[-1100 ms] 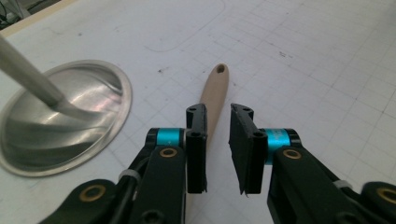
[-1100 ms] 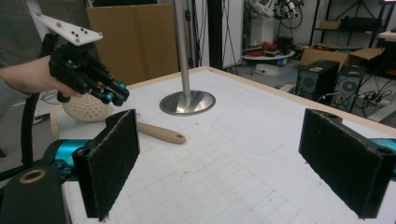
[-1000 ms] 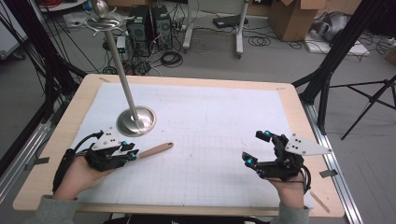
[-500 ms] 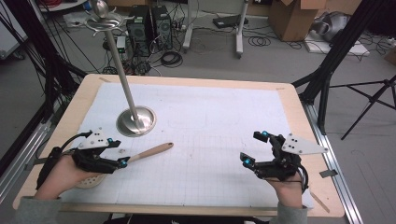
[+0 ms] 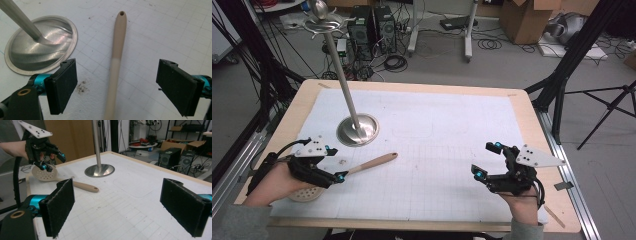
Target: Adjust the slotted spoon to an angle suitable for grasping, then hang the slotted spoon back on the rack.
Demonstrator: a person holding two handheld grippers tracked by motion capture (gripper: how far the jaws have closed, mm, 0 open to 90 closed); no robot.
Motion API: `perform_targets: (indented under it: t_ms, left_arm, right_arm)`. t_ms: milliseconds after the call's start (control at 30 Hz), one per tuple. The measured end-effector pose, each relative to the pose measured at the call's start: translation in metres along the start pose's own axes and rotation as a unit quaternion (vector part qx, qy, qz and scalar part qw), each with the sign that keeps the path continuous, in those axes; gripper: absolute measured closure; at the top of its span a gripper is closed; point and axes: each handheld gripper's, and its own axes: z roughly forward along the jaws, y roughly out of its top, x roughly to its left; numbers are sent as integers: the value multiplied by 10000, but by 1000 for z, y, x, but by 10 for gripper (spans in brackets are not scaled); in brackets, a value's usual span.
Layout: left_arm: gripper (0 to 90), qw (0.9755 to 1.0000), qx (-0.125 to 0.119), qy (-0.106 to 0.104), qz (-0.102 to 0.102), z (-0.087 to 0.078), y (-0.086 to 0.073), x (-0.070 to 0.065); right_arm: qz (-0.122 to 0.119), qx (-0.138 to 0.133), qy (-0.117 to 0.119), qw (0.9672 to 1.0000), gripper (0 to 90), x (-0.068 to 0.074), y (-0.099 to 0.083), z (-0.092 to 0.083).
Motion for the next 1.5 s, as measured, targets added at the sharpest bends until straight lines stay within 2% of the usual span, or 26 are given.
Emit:
perform_targets:
  t_ms: [167, 333, 533, 700, 833, 1033, 1267, 1333, 1400, 1467, 1500]
  left_arm:
    - [153, 9999, 115, -91, -54, 2, -1, 5]
    - [154, 9996, 222, -18, -155, 7, -3, 10]
    - [239, 9994, 221, -237, -93, 10, -7, 13]
    - [248, 9988, 265, -399, -78, 11, -12, 19]
    - [249, 9986, 293, -428, -72, 12, -15, 22]
    - [256, 9979, 369, -518, -80, 15, -17, 19]
    - [274, 9963, 577, -626, 119, 24, -18, 16]
    - [296, 9952, 614, -730, 209, 27, -19, 15]
    - [303, 9943, 718, -730, 302, 30, -20, 14]
    - [303, 9934, 811, -741, 326, 31, -21, 15]
    - [302, 9937, 794, -752, 265, 33, -21, 15]
  right_arm:
    - [-41, -9, 16, 10000, 116, 1, 1, -1]
    - [23, 32, -8, 10000, 116, -1, -2, -2]
    - [-51, 12, 25, 10000, 116, 2, 1, -2]
    - [-77, 38, 40, 10000, 116, 2, 0, -1]
    - [-72, 84, 65, 9999, 116, 2, 0, 1]
    - [-86, 118, 94, 9998, 116, 3, 0, 1]
    - [-80, 146, 108, 9998, 116, 3, -1, 2]
    - [-98, 160, 124, 9997, 116, 3, -1, 3]
    - [-86, 178, 134, 9997, 116, 3, -1, 3]
    - [-91, 178, 135, 9997, 116, 3, -1, 2]
    - [-89, 177, 133, 9997, 116, 3, -1, 2]
